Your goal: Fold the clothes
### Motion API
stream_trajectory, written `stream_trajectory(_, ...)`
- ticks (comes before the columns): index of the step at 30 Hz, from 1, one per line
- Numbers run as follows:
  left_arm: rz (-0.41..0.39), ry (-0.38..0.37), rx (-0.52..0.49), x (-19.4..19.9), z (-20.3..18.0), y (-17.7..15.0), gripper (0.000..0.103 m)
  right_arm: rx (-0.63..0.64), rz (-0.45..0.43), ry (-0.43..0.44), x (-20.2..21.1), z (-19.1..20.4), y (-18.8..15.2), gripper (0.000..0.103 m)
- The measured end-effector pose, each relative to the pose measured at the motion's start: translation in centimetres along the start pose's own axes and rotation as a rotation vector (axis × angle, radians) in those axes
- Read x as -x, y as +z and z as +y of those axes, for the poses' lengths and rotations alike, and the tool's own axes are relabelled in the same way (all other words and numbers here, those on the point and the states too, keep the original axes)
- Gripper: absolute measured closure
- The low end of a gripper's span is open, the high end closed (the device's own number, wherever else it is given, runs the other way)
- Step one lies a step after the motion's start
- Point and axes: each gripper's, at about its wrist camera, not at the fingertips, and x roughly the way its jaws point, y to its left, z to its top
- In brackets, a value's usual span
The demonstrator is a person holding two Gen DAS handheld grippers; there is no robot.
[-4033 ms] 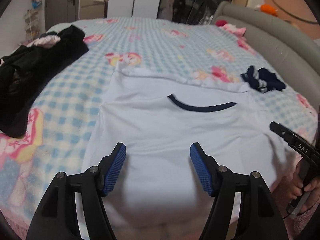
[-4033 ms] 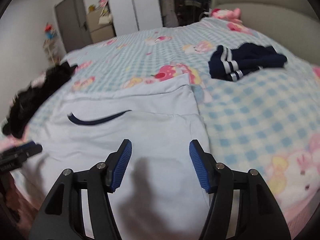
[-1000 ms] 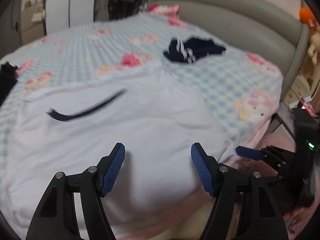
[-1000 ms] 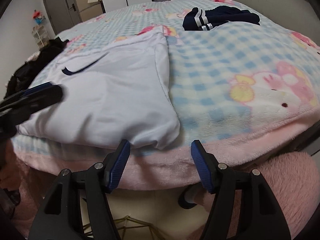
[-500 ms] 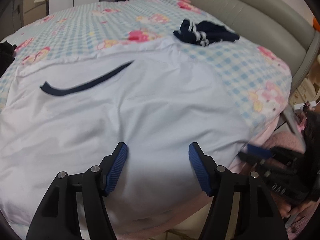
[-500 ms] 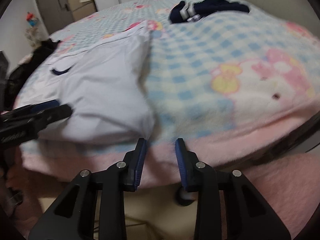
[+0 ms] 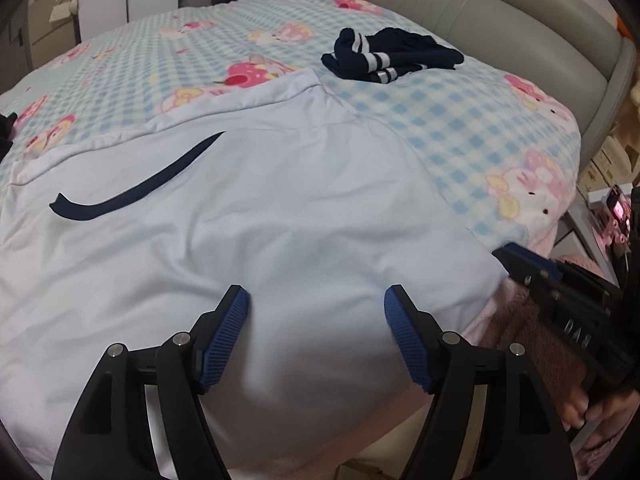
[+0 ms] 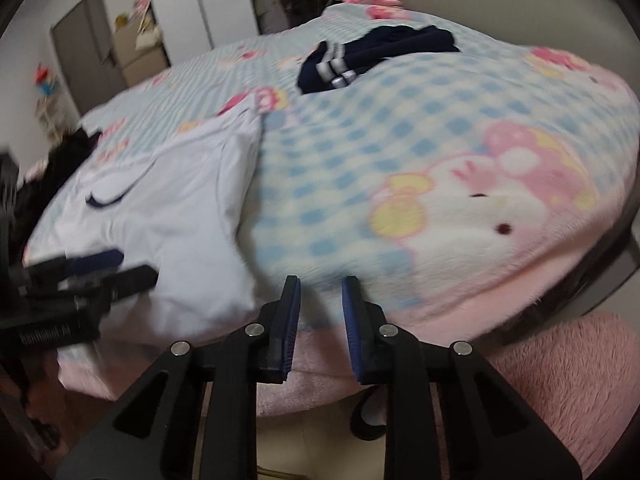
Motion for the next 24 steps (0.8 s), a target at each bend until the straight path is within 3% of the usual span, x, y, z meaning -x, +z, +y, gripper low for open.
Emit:
stream_trajectory(5,-0.003,-0.003,-0.063,0.1,-1.5,0.1,0.03,0.042,0.019,0.006,-0.2,1.2,-0.3,0.076)
stream_trajectory(11,-0.019,-0.036,0.082,1.3,1.9,-2.0,0.03,0.145,0.087,0.001,-1.6,3.9,-1.0,0.071)
stream_trajectory(12,-0.029,-0.031,0.103,2.1,2.9,-2.6,0.03,0.142,0.078,0.004,-1.3,3.9,-0.9,0.064)
stream_trajectory(18,-0.153,0.07,0.357,8.7,12.1,-6.6,0.03,0.045,-0.053,0.036,1.9,2.3,0.0,0.058)
stream_trajectory(21,-0.143,0.19,0.468,10.2,16.5,-9.0,0.031,0.082,-0.079,0.084,2.4,3.9,0.2,0.058)
stream_trajectory(24,-0.15,0.269,0.546,11.7,18.9,-10.9,0.045,0.132,-0.05,0.094,1.8,5.9,-0.1,0.058)
